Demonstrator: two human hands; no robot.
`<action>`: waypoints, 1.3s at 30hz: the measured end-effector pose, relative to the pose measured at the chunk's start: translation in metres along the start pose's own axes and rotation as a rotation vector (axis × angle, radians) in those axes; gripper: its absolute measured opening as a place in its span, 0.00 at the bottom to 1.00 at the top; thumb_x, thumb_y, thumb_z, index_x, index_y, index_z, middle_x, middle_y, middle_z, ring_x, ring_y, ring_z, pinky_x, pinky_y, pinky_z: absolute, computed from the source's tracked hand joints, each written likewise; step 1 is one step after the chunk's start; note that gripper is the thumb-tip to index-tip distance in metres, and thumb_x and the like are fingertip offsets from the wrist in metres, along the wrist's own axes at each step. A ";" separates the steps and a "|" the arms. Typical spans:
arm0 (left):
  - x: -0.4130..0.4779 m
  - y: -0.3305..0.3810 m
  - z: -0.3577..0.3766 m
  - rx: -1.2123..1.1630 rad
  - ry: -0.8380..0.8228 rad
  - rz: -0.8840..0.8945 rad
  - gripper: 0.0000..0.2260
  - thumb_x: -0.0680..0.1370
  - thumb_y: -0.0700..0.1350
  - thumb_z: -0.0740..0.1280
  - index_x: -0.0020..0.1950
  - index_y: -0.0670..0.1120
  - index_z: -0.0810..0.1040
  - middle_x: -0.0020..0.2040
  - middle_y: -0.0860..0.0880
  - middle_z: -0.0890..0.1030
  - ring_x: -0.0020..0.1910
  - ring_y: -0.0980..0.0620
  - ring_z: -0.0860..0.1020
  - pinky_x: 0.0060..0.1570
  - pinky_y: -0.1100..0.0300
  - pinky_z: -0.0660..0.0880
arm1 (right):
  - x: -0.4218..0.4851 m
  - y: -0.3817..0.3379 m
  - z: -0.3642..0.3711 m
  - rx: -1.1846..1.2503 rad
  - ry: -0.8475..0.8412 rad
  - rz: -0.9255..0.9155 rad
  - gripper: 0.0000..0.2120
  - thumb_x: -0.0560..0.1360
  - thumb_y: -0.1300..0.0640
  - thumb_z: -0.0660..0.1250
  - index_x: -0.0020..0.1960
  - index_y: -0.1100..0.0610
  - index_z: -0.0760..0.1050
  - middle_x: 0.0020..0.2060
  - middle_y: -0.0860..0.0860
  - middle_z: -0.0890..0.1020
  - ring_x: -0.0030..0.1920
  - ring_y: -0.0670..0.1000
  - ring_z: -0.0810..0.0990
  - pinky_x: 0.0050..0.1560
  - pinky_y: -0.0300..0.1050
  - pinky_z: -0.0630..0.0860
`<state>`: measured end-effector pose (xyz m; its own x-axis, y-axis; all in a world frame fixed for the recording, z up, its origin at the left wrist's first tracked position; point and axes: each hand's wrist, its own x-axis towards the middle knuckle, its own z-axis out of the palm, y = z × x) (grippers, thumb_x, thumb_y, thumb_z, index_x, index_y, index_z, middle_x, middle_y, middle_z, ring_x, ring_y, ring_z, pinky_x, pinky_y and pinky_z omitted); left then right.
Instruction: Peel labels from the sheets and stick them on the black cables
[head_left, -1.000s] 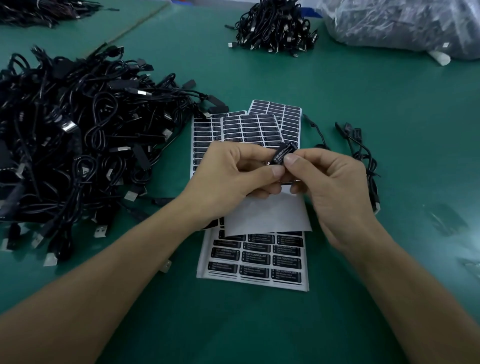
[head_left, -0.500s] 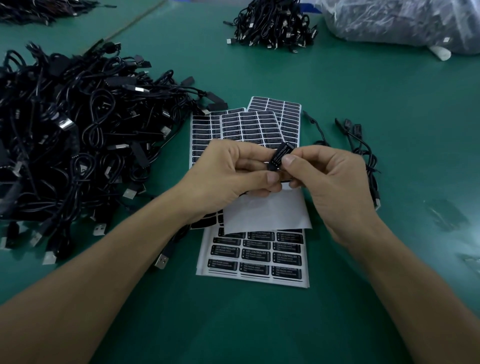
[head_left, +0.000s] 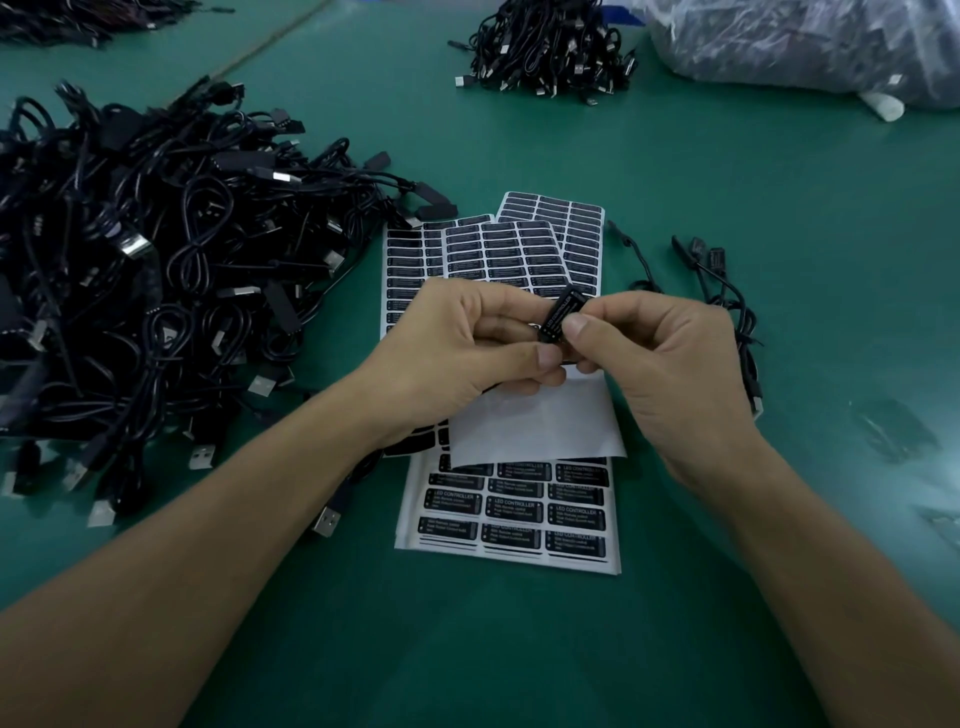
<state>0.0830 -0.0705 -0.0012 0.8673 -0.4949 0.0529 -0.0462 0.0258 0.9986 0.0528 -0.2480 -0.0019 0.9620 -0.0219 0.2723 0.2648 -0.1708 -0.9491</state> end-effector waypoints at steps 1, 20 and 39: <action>0.000 0.000 0.000 0.001 0.002 -0.001 0.13 0.71 0.41 0.74 0.55 0.47 0.84 0.46 0.44 0.87 0.44 0.50 0.86 0.44 0.61 0.82 | 0.000 0.000 0.000 -0.007 0.001 -0.001 0.09 0.75 0.64 0.72 0.40 0.53 0.83 0.33 0.47 0.85 0.34 0.42 0.81 0.40 0.35 0.77; -0.002 0.003 0.003 -0.041 0.020 -0.012 0.09 0.69 0.42 0.75 0.47 0.53 0.85 0.42 0.44 0.87 0.42 0.50 0.86 0.41 0.62 0.81 | -0.002 0.004 0.005 -0.135 0.091 -0.088 0.09 0.73 0.63 0.73 0.38 0.51 0.82 0.32 0.45 0.84 0.32 0.40 0.79 0.36 0.32 0.74; -0.004 0.007 0.005 -0.008 0.018 -0.003 0.09 0.67 0.43 0.76 0.42 0.57 0.86 0.40 0.45 0.87 0.40 0.51 0.86 0.42 0.61 0.82 | -0.003 0.004 0.009 -0.168 0.116 -0.171 0.10 0.73 0.65 0.73 0.37 0.51 0.80 0.30 0.39 0.83 0.30 0.38 0.80 0.34 0.27 0.73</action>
<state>0.0769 -0.0733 0.0052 0.8764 -0.4791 0.0494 -0.0392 0.0312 0.9987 0.0511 -0.2399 -0.0077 0.8874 -0.0896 0.4522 0.3988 -0.3430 -0.8505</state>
